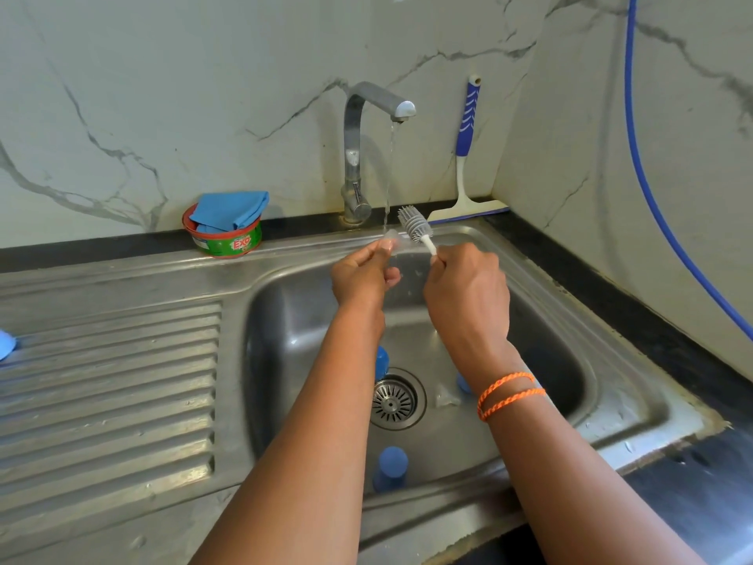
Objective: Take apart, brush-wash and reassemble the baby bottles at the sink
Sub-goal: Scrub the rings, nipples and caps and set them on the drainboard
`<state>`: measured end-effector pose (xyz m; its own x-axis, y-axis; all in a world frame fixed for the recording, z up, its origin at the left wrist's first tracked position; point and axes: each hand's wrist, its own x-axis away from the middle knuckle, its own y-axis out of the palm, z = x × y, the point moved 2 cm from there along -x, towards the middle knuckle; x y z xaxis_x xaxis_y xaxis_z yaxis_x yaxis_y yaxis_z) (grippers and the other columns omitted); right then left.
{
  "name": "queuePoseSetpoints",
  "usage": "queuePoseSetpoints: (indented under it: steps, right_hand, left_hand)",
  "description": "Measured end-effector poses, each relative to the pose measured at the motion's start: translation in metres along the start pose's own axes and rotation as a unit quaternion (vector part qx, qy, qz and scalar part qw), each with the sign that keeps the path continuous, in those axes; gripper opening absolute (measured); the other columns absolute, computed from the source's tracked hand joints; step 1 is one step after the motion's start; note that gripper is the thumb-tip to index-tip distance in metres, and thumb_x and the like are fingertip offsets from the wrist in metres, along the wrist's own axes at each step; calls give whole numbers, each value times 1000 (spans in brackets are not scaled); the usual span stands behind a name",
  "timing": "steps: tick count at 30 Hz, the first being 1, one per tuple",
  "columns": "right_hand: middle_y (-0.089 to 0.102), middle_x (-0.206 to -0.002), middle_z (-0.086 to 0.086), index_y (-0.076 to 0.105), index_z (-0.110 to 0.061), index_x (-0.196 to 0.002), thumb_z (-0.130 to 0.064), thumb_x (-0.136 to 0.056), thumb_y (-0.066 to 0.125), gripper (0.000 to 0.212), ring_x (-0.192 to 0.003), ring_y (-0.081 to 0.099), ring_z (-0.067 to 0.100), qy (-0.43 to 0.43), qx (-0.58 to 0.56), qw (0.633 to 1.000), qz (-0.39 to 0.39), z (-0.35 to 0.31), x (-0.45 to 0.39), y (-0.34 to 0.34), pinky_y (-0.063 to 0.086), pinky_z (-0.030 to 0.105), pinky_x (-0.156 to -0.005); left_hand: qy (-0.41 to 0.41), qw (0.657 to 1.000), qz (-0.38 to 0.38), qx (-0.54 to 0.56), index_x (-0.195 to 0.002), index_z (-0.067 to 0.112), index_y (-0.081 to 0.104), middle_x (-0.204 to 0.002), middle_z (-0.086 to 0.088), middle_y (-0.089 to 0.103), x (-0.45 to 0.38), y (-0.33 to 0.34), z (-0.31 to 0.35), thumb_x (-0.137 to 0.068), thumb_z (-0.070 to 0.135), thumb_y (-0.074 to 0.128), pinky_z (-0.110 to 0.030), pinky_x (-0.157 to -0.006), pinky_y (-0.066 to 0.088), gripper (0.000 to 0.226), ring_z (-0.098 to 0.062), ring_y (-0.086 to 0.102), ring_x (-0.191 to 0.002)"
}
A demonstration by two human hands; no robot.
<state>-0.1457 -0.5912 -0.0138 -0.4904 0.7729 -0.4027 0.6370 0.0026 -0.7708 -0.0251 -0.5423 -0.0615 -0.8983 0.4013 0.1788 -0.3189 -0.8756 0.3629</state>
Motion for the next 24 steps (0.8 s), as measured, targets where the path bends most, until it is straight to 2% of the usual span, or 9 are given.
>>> queuePoseSetpoints:
  steps: [3,6,10,12,14,17,18,21,24]
  right_hand:
    - [53,-75,7,54,-15,-78,-15,-103,51,26,-65,49,29,-33,1,999,-12,-7,4,2,33,33,-58]
    - [52,-76,8,54,-16,-78,-17,-104,51,26,-67,46,32,-3,10,1000,-22,2,-3,2,33,34,-59]
    - [45,-70,6,49,-16,-71,-19,-103,52,32,-62,38,30,22,-18,999,-33,12,-7,2,23,32,-51]
    - [48,-70,7,48,-19,-68,-20,-103,53,35,-62,40,30,8,-44,999,-31,10,-5,4,24,32,-51]
    - [48,-69,6,44,-21,-65,-19,-102,53,38,-62,39,29,-16,-61,998,-31,4,-1,7,29,32,-56]
    - [50,-66,5,46,-21,-65,-19,-101,54,37,-59,43,29,-41,-62,996,-49,-4,5,12,33,32,-55]
    - [50,-66,5,47,-20,-66,-19,-101,54,36,-58,44,29,-45,-58,996,-53,-5,5,12,32,32,-55]
    - [52,-68,7,52,-20,-69,-20,-102,54,33,-61,47,31,-43,-44,997,-51,-2,4,10,34,32,-56]
    - [54,-71,11,55,-18,-69,-20,-101,55,33,-61,47,33,-31,-52,997,-56,4,3,11,35,32,-57]
  left_hand:
    - [3,1000,-26,-7,-101,13,78,-76,-5,64,4,-1,6,-101,17,68,-30,-67,65,11,-17,63,-62]
    - [19,997,-43,-59,-97,9,76,-71,-5,58,1,0,5,-106,10,58,-37,-76,64,21,-17,61,-62]
    - [-14,996,-54,-69,-97,7,70,-75,-6,51,-3,4,4,-108,4,47,-44,-86,64,25,-17,63,-62]
    - [-43,998,-53,-18,-99,7,68,-78,-7,55,-2,4,4,-109,5,46,-43,-89,64,24,-18,67,-68]
    - [-86,992,-52,82,-100,4,65,-85,-11,65,-1,1,5,-109,7,47,-39,-88,64,20,-22,72,-79]
    - [-146,966,-25,213,-107,-1,68,-100,-16,74,-1,-3,5,-105,12,58,-33,-79,65,16,-23,76,-85]
    - [-153,960,-15,236,-108,-1,69,-101,-16,75,-2,-5,5,-104,13,60,-33,-79,65,17,-23,76,-87]
    - [-157,950,2,269,-117,-2,69,-101,-14,76,-3,-6,2,-104,17,61,-36,-94,61,23,-24,74,-96]
    - [-160,946,-7,282,-125,0,67,-101,-14,77,-1,-4,1,-104,21,62,-38,-94,60,30,-24,75,-98]
